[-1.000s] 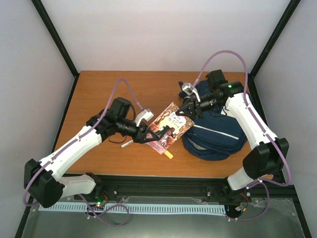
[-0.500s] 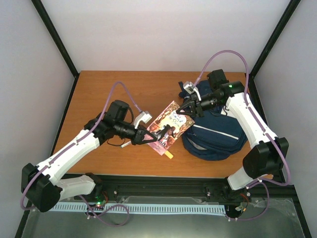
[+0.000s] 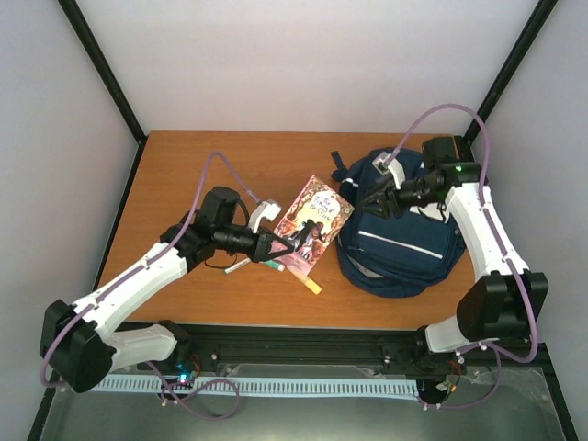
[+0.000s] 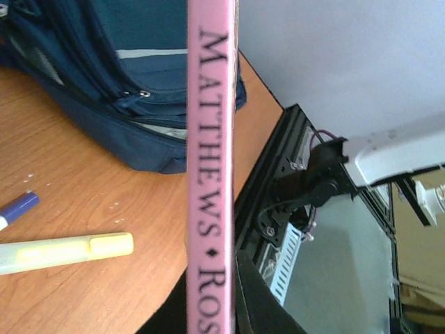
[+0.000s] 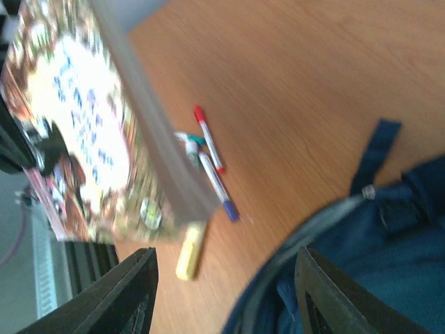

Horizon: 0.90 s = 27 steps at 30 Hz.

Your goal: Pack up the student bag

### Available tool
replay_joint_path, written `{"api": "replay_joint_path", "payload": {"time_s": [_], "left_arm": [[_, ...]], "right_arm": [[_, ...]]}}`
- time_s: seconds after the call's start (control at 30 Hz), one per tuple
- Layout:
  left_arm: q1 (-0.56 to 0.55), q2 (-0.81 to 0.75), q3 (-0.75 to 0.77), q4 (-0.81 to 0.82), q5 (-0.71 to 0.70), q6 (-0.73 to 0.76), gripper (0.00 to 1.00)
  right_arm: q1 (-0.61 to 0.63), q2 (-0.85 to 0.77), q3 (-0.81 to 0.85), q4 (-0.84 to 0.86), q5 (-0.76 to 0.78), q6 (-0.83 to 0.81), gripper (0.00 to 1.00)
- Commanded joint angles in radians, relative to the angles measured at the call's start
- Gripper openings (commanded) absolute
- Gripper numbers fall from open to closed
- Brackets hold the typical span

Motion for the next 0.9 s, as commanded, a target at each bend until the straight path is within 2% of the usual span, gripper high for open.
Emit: {"api": "replay_joint_path", "payload": {"time_s": [0.0, 0.17, 0.33, 0.53, 0.67, 0.87], "left_arm": [[-0.008, 0.037, -0.018, 0.151, -0.068, -0.116, 0.01], [-0.008, 0.072, -0.022, 0.188, -0.115, -0.155, 0.01], [-0.007, 0.105, -0.031, 0.22, -0.119, -0.178, 0.01], [-0.008, 0.147, -0.042, 0.25, -0.115, -0.203, 0.01], [-0.008, 0.161, -0.051, 0.269, -0.108, -0.211, 0.01], [-0.008, 0.181, -0.036, 0.269, -0.108, -0.219, 0.01]], "right_arm": [[-0.025, -0.07, -0.108, -0.039, 0.221, -0.091, 0.55], [-0.025, -0.17, -0.273, -0.037, 0.449, -0.178, 0.55], [-0.024, -0.234, -0.393, -0.059, 0.603, -0.249, 0.55], [-0.023, -0.264, -0.512, -0.039, 0.692, -0.288, 0.55], [-0.018, -0.281, -0.569, -0.028, 0.684, -0.308, 0.56], [0.009, -0.276, -0.638, 0.052, 0.744, -0.278, 0.56]]}}
